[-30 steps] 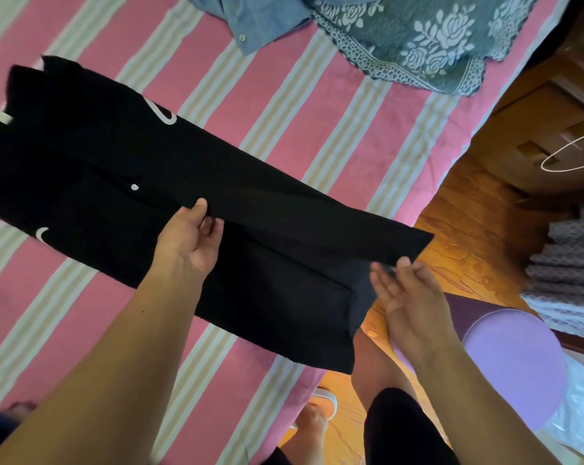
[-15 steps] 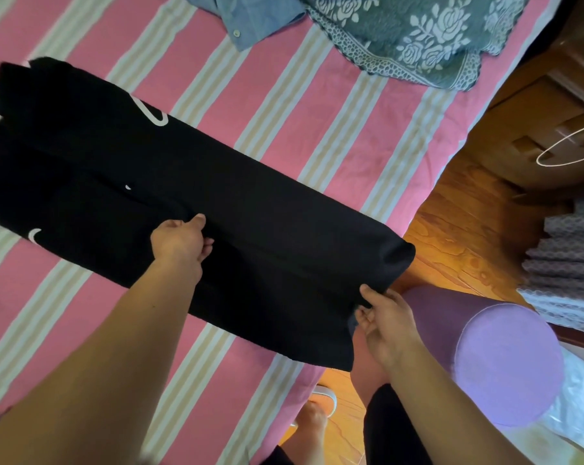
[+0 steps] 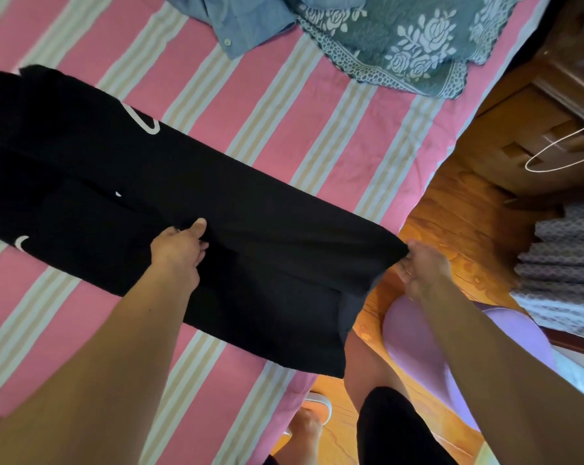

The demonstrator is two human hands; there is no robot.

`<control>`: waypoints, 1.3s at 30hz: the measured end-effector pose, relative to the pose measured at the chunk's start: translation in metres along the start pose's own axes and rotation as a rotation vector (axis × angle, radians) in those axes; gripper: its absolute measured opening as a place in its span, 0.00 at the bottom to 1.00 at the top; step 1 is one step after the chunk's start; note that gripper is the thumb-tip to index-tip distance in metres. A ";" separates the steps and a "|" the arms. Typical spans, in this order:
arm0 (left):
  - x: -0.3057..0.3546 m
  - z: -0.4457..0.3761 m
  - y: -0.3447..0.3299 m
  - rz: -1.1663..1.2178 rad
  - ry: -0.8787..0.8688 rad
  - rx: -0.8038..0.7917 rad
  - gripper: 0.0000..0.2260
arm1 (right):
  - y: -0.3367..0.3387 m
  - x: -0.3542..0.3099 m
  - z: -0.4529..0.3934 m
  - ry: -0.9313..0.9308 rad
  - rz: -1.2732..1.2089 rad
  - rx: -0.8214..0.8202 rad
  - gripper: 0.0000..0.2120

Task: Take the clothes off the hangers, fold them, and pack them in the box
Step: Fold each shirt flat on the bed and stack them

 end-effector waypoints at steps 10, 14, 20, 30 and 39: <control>-0.062 0.069 0.029 -0.094 -0.340 0.269 0.15 | -0.049 -0.041 0.006 0.871 1.052 -0.500 0.11; -0.187 0.112 0.044 -0.019 0.033 0.298 0.13 | -0.047 -0.060 -0.001 0.644 1.020 -0.748 0.10; -0.247 0.163 -0.030 0.020 0.274 -0.033 0.11 | -0.026 -0.059 -0.015 0.181 0.963 -0.864 0.33; -0.310 0.183 -0.058 0.224 0.296 0.037 0.15 | -0.021 -0.061 -0.014 0.278 1.232 -0.921 0.13; -0.309 0.193 -0.055 0.166 0.134 0.141 0.04 | -0.020 -0.079 -0.008 0.917 1.525 -0.823 0.06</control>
Point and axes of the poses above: each hand's wrist, its own z-axis away from the middle knuckle, its own y-axis out of the back of the hand, x = y × z, the point moved 7 cm from there along -z, towards the middle knuckle, and after that the axes turned 2 degrees about y, right-handed, at the moved point
